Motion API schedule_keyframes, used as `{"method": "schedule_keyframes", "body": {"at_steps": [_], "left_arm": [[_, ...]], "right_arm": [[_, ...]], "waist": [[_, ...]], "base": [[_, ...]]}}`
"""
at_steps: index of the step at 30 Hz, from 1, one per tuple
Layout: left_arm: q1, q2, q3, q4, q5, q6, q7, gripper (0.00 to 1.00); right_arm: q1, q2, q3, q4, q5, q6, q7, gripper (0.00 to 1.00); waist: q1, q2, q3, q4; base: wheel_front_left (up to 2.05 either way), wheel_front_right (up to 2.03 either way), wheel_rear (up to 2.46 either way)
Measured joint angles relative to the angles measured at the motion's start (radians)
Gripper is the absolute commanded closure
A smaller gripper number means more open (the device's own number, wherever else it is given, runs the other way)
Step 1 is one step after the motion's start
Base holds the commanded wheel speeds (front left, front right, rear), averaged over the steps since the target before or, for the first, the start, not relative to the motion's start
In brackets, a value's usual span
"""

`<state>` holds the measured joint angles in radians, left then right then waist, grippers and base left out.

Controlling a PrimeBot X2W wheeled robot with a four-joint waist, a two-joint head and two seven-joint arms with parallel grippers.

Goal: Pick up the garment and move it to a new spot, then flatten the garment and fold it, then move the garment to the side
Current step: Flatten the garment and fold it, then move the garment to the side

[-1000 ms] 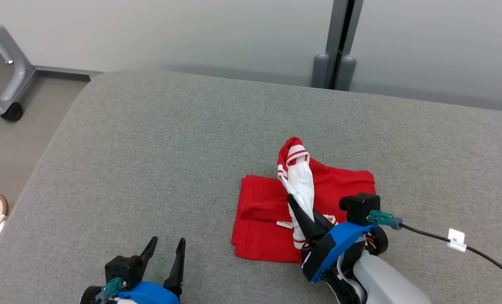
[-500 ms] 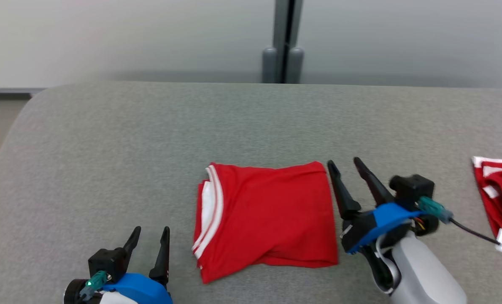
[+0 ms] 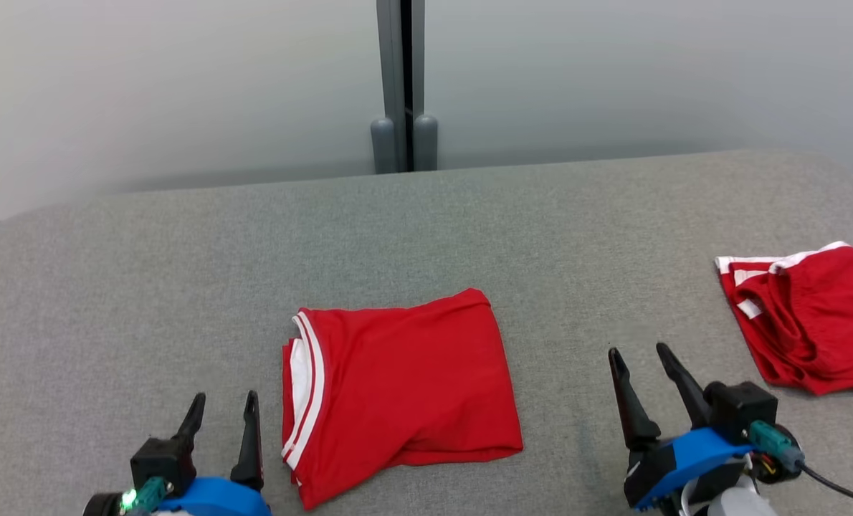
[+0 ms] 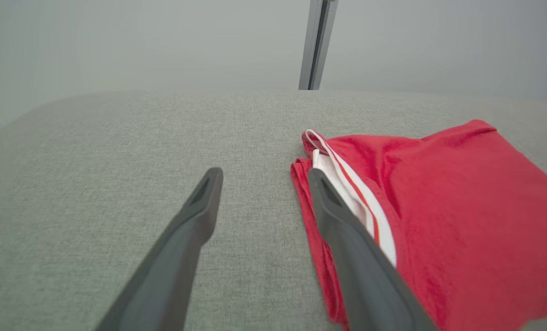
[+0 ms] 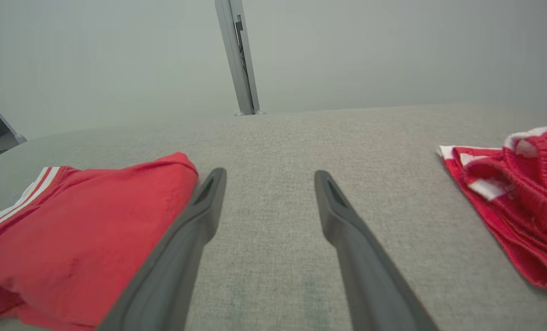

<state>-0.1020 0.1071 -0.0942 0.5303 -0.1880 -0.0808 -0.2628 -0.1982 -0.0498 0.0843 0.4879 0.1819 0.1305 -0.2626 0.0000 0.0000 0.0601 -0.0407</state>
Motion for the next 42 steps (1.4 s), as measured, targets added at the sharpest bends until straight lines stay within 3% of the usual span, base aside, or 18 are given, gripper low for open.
{"method": "schedule_keyframes", "body": {"at_steps": [11,22,32,41,42], "left_arm": [[0.086,-0.025,0.048,-0.005,0.046,0.01,0.0,0.0],[0.092,-0.042,0.054,-0.016,0.069,-0.008,0.0,0.0],[0.041,-0.025,0.039,-0.019,0.077,-0.039,0.0,0.0],[0.014,-0.017,0.044,0.007,0.034,-0.044,0.0,0.0],[0.014,-0.016,0.045,0.007,0.03,-0.045,0.0,0.0]], "right_arm": [[0.062,0.0,-0.006,0.03,-0.003,0.0,0.0,0.0],[0.062,0.0,0.017,0.056,0.004,0.0,0.0,0.0],[-0.069,0.002,0.082,0.155,0.014,0.0,0.0,0.0],[-0.19,0.001,0.11,0.388,0.066,0.0,-0.003,0.0],[-0.203,0.001,0.124,0.407,0.074,0.0,-0.004,0.05]], "waist": [[-0.0002,-0.0001,-0.072,-0.016],[0.0,-0.0001,-0.06,0.007],[0.0001,0.0,0.025,0.11],[0.0002,0.0001,0.1,0.237],[0.0001,0.0002,0.107,0.243]], "base": [[0.0,0.0,0.0],[0.0,0.0,0.0],[0.0,0.0,0.0],[0.0,0.0,0.0],[0.0,0.0,0.0]]}}
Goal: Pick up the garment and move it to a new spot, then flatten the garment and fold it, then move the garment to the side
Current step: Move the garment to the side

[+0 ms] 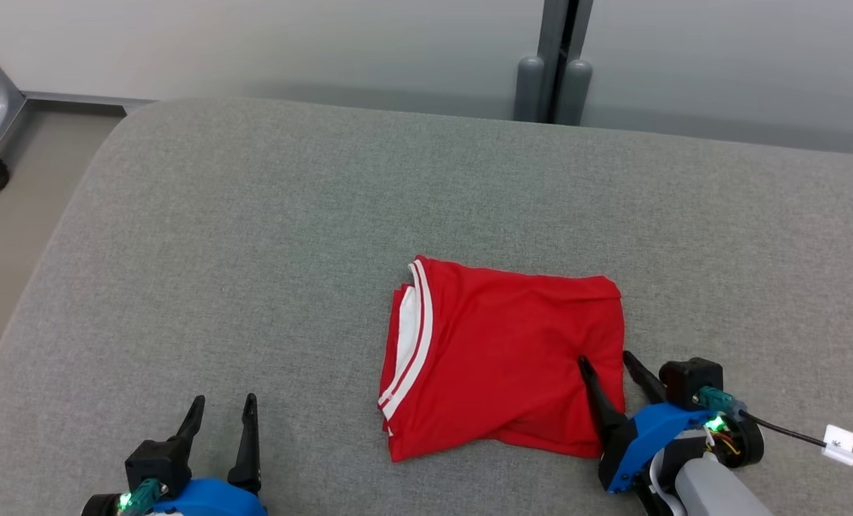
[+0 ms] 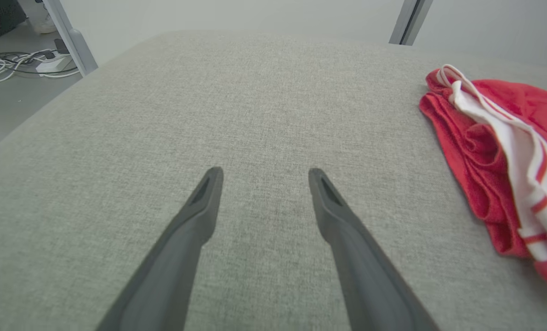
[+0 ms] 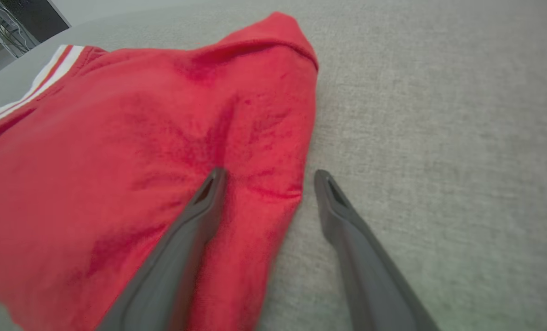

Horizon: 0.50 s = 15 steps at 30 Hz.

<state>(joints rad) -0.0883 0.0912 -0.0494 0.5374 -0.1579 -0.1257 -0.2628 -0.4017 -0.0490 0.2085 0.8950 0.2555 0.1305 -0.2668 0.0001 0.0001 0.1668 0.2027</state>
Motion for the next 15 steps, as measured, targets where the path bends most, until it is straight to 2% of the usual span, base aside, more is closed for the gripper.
{"method": "schedule_keyframes", "body": {"at_steps": [1,2,5,8,15], "left_arm": [[0.0,0.0,0.003,0.001,-0.004,0.0,0.0,0.0],[0.0,0.0,0.008,0.002,-0.012,0.0,0.0,0.0],[0.001,0.004,0.012,0.002,-0.014,-0.004,0.0,0.0],[0.006,0.008,0.014,-0.007,-0.014,-0.004,0.0,0.0],[0.012,0.002,0.021,-0.038,-0.017,-0.004,0.0,0.0]], "right_arm": [[-0.011,-0.003,0.016,0.011,0.016,0.0,-0.002,0.78],[-0.019,-0.006,0.031,0.015,0.039,0.0,-0.003,1.0],[-0.025,-0.002,0.047,0.005,0.063,0.0,-0.002,1.0],[-0.019,0.008,0.042,-0.026,0.073,0.002,0.003,1.0],[0.033,0.003,0.032,-0.095,0.071,0.001,0.003,1.0]], "waist": [[0.0,-0.0001,0.006,0.003],[0.0,0.0,0.01,0.003],[-0.0001,0.0,0.013,-0.02],[-0.0001,0.0,0.014,-0.071],[-0.0001,0.0,0.027,-0.279]], "base": [[0.0,0.0,0.0],[0.0,0.0,0.0],[0.0,0.0,0.0],[0.0,0.0,0.0],[0.0,0.0,0.0]]}}
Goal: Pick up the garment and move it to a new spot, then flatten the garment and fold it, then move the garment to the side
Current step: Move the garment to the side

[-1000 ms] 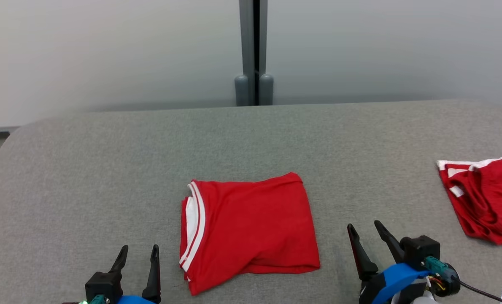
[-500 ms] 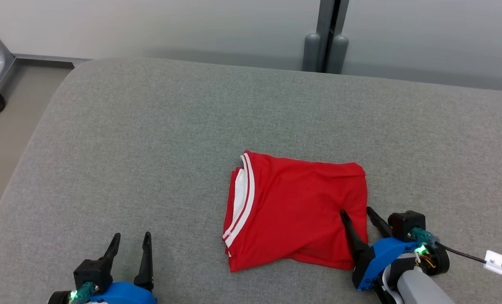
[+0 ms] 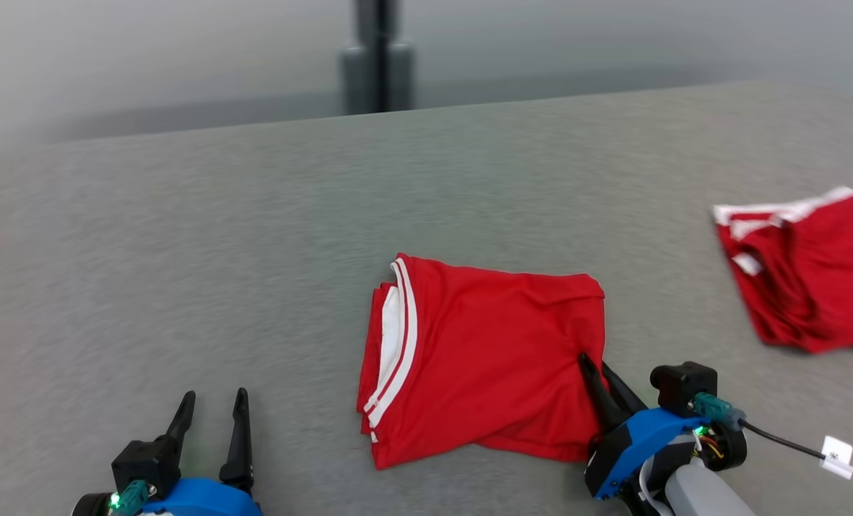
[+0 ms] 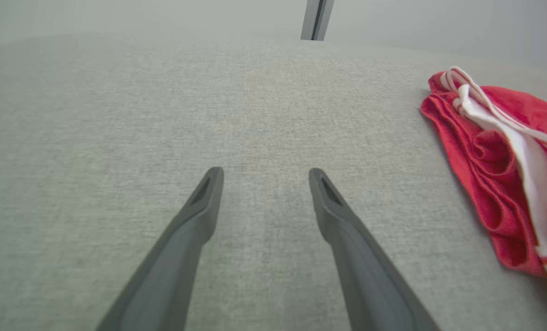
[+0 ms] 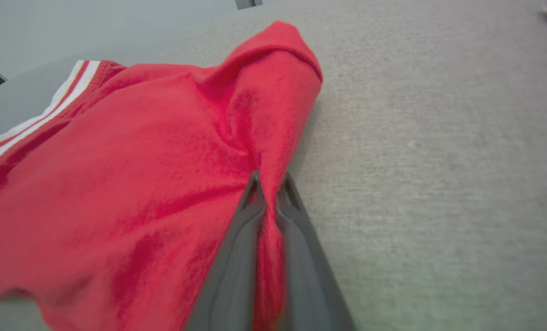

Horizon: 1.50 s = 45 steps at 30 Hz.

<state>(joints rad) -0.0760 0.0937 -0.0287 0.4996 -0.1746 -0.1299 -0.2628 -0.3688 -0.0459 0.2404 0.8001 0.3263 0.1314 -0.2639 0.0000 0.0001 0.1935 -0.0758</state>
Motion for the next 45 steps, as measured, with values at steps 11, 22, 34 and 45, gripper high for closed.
{"method": "schedule_keyframes", "body": {"at_steps": [11,22,34,45], "left_arm": [[-0.001,-0.005,-0.022,-0.026,0.008,0.0,0.0,0.0],[-0.003,0.013,-0.078,-0.032,-0.003,0.0,0.0,0.0],[-0.016,0.059,-0.137,-0.03,-0.032,0.0,0.0,0.0],[-0.035,0.078,-0.131,-0.034,-0.06,-0.002,-0.003,0.0]], "right_arm": [[0.089,-0.002,0.017,-0.117,0.019,-0.001,0.0,1.0],[0.089,-0.004,-0.028,-0.2,-0.065,-0.001,0.0,1.0],[-0.236,-0.005,-0.42,-0.135,-0.599,-0.001,0.089,1.0],[-0.257,-0.064,-0.755,-0.296,-0.96,-0.001,0.215,0.0]], "waist": [[-0.0001,0.0,0.002,-0.331],[0.0,-0.0001,0.005,-0.396],[0.0001,-0.0001,0.043,-0.249],[0.0,-0.0001,0.08,-0.123]], "base": [[0.0,0.0,0.0],[0.0,0.0,0.0],[0.0,0.0,0.0],[0.0,0.0,0.0]]}}
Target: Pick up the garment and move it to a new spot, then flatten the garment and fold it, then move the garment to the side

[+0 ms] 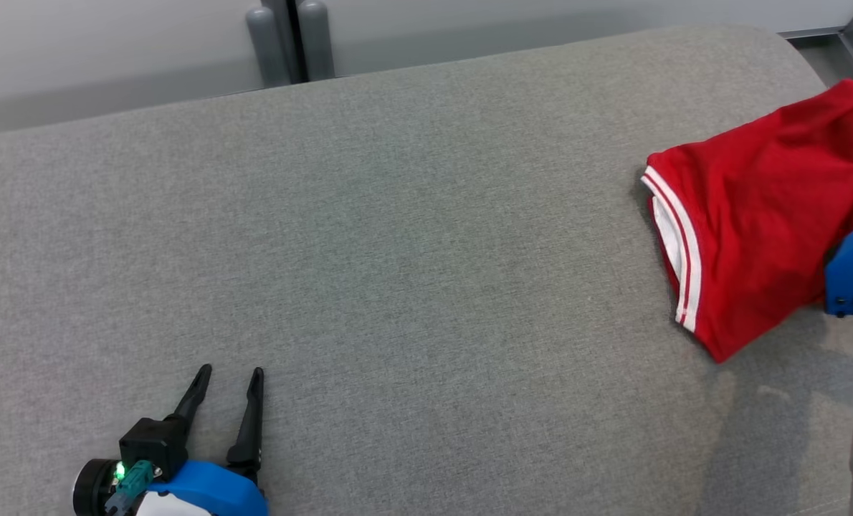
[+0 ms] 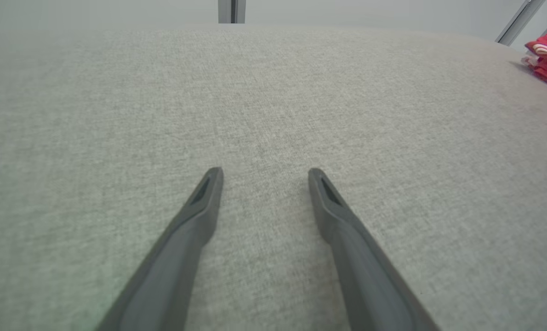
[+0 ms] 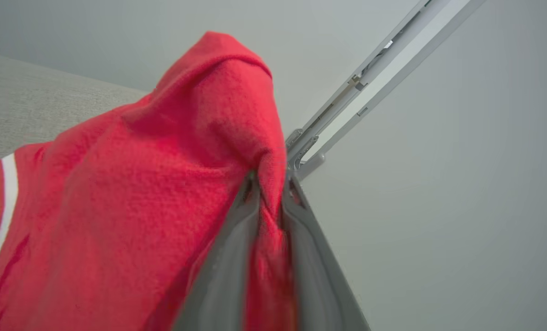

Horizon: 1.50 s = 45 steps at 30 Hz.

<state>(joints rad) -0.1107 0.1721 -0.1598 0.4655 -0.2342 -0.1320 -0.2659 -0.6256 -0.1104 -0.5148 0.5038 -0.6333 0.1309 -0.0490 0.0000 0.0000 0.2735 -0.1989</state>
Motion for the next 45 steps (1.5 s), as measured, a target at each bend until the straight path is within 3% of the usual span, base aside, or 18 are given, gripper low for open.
{"method": "schedule_keyframes", "body": {"at_steps": [5,10,15,20,24,31,43,44,45], "left_arm": [[-0.003,-0.001,0.017,0.001,-0.001,0.0,0.0,0.0],[-0.004,-0.017,0.055,0.001,0.016,0.0,0.002,0.0],[-0.004,-0.043,0.099,-0.015,0.049,0.002,0.002,0.0],[0.003,-0.068,0.125,-0.018,0.08,0.003,0.003,0.0],[0.014,-0.079,0.141,-0.013,0.103,0.003,0.003,0.0],[0.033,-0.093,0.157,0.008,0.129,0.009,0.003,0.0],[0.077,-0.113,0.201,-0.015,0.119,0.01,0.003,0.0],[0.078,-0.114,0.203,-0.012,0.114,0.009,0.003,1.0],[0.083,-0.115,0.204,-0.006,0.114,0.009,0.005,1.0]], "right_arm": [[0.002,0.026,-0.045,-0.043,-0.018,0.0,-0.069,0.0],[-0.009,0.057,0.015,0.006,0.039,0.0,-0.178,0.0],[0.028,0.061,0.188,0.116,0.296,0.0,-0.211,0.0],[0.175,0.062,0.367,0.068,0.518,0.0,-0.212,0.0],[0.286,0.063,0.422,0.042,0.618,0.0,-0.212,0.0],[0.389,0.062,0.451,0.011,0.71,0.0,-0.212,0.0],[0.431,0.062,0.464,-0.003,0.715,0.0,-0.212,0.0],[0.432,0.062,0.464,-0.002,0.718,0.0,-0.212,1.0],[0.434,0.063,0.463,0.006,0.718,0.0,-0.211,1.0]], "waist": [[0.0,0.0,-0.004,0.014],[0.0,0.0001,-0.033,0.026],[-0.0001,0.0,-0.066,0.06],[-0.0002,0.0,-0.099,0.112],[-0.0001,0.0001,-0.124,0.145],[-0.0002,0.0,-0.18,0.188],[-0.0001,0.0,-0.254,0.187],[-0.0001,0.0,-0.254,0.187],[-0.0001,-0.0001,-0.255,0.187]], "base": [[0.0,0.0,0.0],[0.0,0.0,0.0],[0.0,0.0,0.0],[0.0,0.0,0.0],[0.0,0.0,0.0],[0.0,0.0,0.0],[0.0,0.0,0.0],[0.0,0.0,0.0],[0.0,0.0,0.0]]}}
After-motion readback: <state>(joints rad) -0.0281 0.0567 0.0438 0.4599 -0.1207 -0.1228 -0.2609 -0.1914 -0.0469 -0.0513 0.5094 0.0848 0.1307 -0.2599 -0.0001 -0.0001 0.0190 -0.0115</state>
